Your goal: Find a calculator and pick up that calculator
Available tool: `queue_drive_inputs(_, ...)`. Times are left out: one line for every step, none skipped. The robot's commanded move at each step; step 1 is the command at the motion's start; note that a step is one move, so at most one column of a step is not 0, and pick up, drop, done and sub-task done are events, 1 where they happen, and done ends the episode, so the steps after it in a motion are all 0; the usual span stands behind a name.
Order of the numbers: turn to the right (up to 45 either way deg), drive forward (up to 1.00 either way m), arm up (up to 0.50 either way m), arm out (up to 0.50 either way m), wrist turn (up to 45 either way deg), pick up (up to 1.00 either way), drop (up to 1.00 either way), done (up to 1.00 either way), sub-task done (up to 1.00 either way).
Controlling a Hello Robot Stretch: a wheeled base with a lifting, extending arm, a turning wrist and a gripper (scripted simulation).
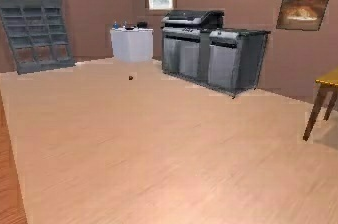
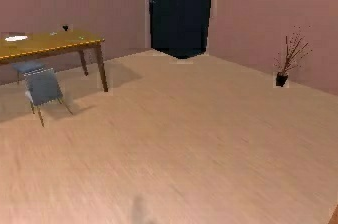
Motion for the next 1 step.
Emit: queue_drive_inputs(-39.0, 0.00, 0.00, 0.00, 0.0, 0.00, 0.00, 0.00, 0.00)
